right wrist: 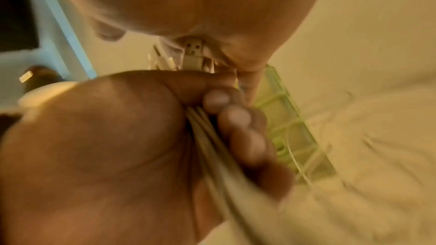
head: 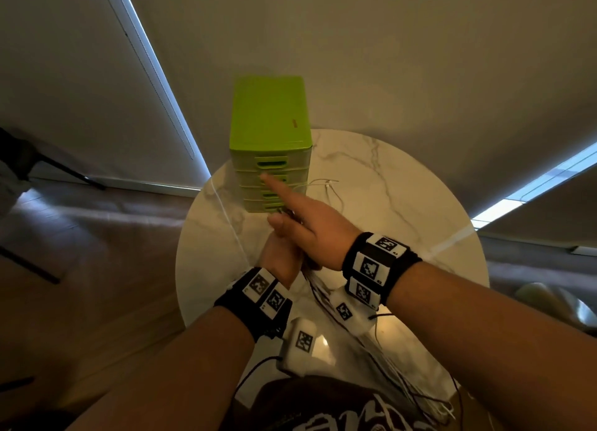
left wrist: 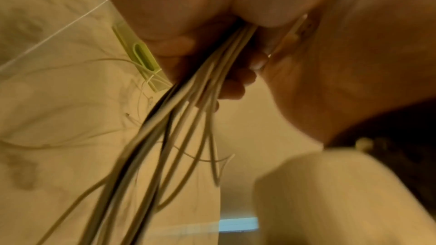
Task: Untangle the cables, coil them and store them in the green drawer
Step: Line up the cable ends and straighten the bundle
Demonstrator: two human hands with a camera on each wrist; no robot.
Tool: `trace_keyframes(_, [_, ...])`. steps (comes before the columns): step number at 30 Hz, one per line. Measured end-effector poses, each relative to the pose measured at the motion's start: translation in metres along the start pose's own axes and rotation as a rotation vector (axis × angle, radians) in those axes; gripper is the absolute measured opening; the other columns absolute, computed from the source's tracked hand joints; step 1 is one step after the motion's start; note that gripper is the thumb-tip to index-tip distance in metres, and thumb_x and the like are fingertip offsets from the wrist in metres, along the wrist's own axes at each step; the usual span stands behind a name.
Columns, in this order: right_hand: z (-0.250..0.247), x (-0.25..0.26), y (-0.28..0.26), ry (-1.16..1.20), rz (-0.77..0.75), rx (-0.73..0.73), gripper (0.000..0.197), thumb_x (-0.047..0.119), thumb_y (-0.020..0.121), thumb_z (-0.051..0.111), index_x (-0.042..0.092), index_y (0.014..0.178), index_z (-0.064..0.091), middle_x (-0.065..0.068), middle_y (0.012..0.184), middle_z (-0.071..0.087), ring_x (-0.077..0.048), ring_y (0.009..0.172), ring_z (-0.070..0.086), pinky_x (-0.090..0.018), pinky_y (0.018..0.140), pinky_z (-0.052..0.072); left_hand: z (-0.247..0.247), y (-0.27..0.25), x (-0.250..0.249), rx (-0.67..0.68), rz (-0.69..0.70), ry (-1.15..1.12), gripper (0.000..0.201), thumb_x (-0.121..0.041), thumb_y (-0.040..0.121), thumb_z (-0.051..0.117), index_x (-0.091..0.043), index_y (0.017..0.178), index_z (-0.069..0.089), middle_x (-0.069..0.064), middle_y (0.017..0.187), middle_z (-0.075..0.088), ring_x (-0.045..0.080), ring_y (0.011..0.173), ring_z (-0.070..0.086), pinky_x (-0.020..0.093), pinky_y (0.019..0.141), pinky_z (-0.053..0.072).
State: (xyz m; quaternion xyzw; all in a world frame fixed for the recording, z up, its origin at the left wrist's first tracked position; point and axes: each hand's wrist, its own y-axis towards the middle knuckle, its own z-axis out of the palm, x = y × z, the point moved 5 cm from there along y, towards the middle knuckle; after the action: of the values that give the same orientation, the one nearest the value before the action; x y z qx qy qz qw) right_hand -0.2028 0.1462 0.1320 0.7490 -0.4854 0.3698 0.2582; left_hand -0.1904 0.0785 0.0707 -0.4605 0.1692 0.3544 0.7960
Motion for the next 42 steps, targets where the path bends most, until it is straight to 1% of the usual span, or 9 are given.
trace_keyframes(3, [0.011, -0.047, -0.019, 0.545, 0.224, -0.145, 0.089, 0.057, 0.090, 0.066, 0.053, 0.156, 0.006, 0.005, 0.160, 0.040, -0.010, 0.139, 0.048, -0.038, 0.113, 0.041, -0.015, 0.007, -0.008, -0.132, 0.178, 0.116, 0.026, -0.020, 0.104, 0.050, -0.022, 0.085, 0.068, 0.003, 0.089, 0.072, 0.022, 0.082, 0.069, 0.044, 0.084, 0.056])
trace_keyframes(6, [0.042, -0.090, -0.056, 0.471, 0.482, 0.109, 0.075, 0.046, 0.078, 0.082, 0.041, 0.144, 0.047, 0.007, 0.112, 0.075, -0.009, 0.104, 0.071, -0.034, 0.095, 0.054, -0.017, 0.016, -0.020, -0.093, 0.171, -0.012, 0.052, -0.041, 0.106, 0.046, -0.008, 0.066, 0.054, 0.009, 0.071, 0.065, 0.024, 0.067, 0.062, 0.037, 0.069, 0.050])
trace_keyframes(8, [0.063, -0.107, -0.086, 0.159, 0.522, 0.427, 0.018, 0.038, 0.086, 0.077, 0.035, 0.103, 0.073, 0.014, 0.074, 0.073, -0.005, 0.073, 0.070, -0.025, 0.075, 0.055, -0.019, 0.018, -0.029, -0.099, 0.186, -0.098, 0.056, -0.045, 0.107, 0.041, -0.011, 0.064, 0.050, 0.010, 0.069, 0.064, 0.025, 0.065, 0.062, 0.036, 0.069, 0.050])
trace_keyframes(11, [0.066, -0.146, -0.127, -0.006, 0.671, 0.575, 0.014, 0.036, 0.089, 0.071, 0.027, 0.097, 0.079, 0.014, 0.055, 0.063, 0.001, 0.047, 0.057, -0.020, 0.058, 0.052, -0.028, 0.016, -0.034, -0.101, 0.148, -0.235, 0.056, -0.047, 0.106, 0.040, -0.016, 0.060, 0.046, 0.006, 0.060, 0.056, 0.022, 0.054, 0.056, 0.033, 0.065, 0.050])
trace_keyframes(16, [0.023, -0.221, -0.163, -0.419, 0.849, 0.591, 0.035, 0.047, 0.080, 0.068, 0.024, 0.105, 0.076, -0.001, 0.100, 0.076, -0.022, 0.095, 0.071, -0.028, 0.083, 0.054, -0.047, 0.013, -0.021, -0.087, 0.043, -0.261, 0.052, -0.047, 0.103, 0.042, -0.024, 0.058, 0.032, -0.008, 0.044, 0.023, 0.009, 0.036, 0.020, 0.021, 0.042, 0.023])
trace_keyframes(27, [-0.123, -0.281, -0.166, -0.784, 0.944, 0.051, 0.025, 0.014, 0.095, 0.042, 0.023, 0.110, 0.060, -0.014, 0.103, 0.066, -0.035, 0.094, 0.064, -0.041, 0.082, 0.053, -0.052, 0.015, -0.008, -0.156, 0.151, -0.374, 0.052, -0.045, 0.103, 0.043, -0.024, 0.057, 0.031, -0.008, 0.045, 0.023, 0.010, 0.039, 0.016, 0.024, 0.045, 0.015])
trace_keyframes(33, [-0.154, -0.290, -0.178, -0.962, 1.034, 0.127, 0.030, 0.016, 0.097, 0.045, 0.019, 0.123, 0.059, -0.013, 0.126, 0.065, -0.033, 0.115, 0.063, -0.046, 0.098, 0.044, -0.052, 0.012, -0.017, -0.226, 0.298, -0.461, 0.053, -0.047, 0.104, 0.039, -0.023, 0.058, 0.031, -0.007, 0.046, 0.024, 0.011, 0.040, 0.017, 0.024, 0.045, 0.015])
trace_keyframes(38, [-0.133, -0.298, -0.165, -0.758, 0.901, 0.311, 0.024, 0.031, 0.095, 0.058, 0.022, 0.115, 0.067, -0.009, 0.120, 0.068, -0.031, 0.106, 0.065, -0.040, 0.096, 0.052, -0.055, 0.009, -0.015, -0.258, 0.330, -0.412, 0.053, -0.047, 0.104, 0.040, -0.024, 0.058, 0.032, -0.008, 0.047, 0.023, 0.010, 0.042, 0.015, 0.026, 0.048, 0.010])
trace_keyframes(42, [-0.086, -0.274, -0.153, -0.310, 0.802, 0.515, 0.070, 0.055, 0.078, 0.081, 0.031, 0.138, 0.057, 0.003, 0.133, 0.063, -0.020, 0.122, 0.059, -0.033, 0.109, 0.043, -0.069, 0.004, -0.007, -0.330, 0.265, -0.303, 0.052, -0.044, 0.103, 0.044, -0.024, 0.057, 0.031, -0.007, 0.049, 0.022, 0.011, 0.042, 0.015, 0.025, 0.045, 0.010])
